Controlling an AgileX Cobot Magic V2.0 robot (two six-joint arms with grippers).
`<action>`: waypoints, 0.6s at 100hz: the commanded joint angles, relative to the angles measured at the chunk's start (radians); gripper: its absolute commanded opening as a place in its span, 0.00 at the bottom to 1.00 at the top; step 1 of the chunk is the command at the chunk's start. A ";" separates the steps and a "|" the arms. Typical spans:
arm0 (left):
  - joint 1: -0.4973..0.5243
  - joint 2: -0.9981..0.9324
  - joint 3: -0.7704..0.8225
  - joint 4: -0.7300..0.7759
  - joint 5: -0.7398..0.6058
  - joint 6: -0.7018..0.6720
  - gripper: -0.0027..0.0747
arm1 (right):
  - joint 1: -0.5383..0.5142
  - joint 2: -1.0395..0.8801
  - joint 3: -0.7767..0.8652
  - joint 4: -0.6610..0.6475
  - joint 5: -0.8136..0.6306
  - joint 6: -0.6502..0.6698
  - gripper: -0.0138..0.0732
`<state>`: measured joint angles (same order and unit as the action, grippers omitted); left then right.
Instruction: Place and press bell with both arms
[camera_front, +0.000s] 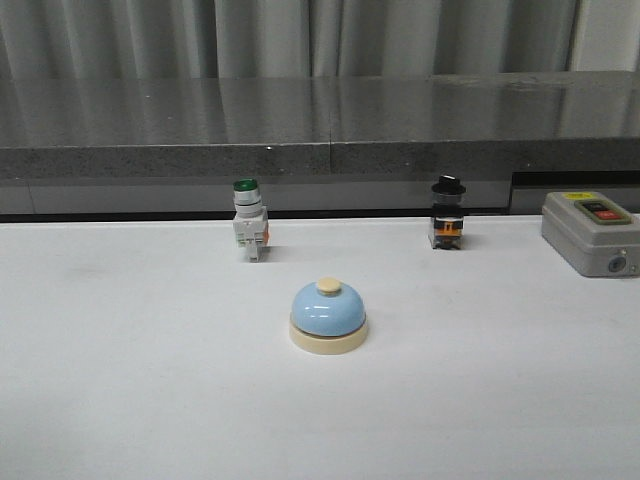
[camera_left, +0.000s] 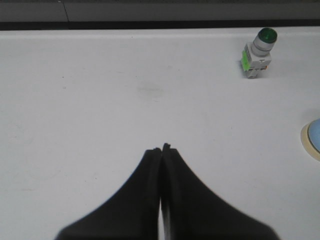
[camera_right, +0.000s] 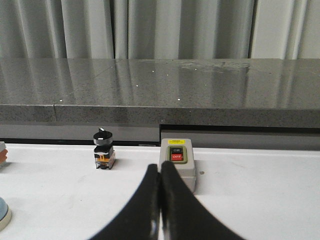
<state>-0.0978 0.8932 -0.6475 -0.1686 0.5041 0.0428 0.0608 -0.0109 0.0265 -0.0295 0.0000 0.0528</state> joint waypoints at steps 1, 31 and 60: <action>0.005 -0.078 0.023 -0.019 -0.095 -0.010 0.01 | -0.001 -0.019 -0.015 -0.009 -0.087 -0.002 0.08; 0.005 -0.313 0.170 -0.028 -0.120 -0.010 0.01 | -0.001 -0.019 -0.015 -0.009 -0.087 -0.002 0.08; 0.005 -0.469 0.280 -0.019 -0.184 -0.010 0.01 | -0.001 -0.019 -0.015 -0.009 -0.087 -0.002 0.08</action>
<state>-0.0962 0.4601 -0.3702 -0.1791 0.4255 0.0428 0.0608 -0.0109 0.0265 -0.0295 0.0000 0.0528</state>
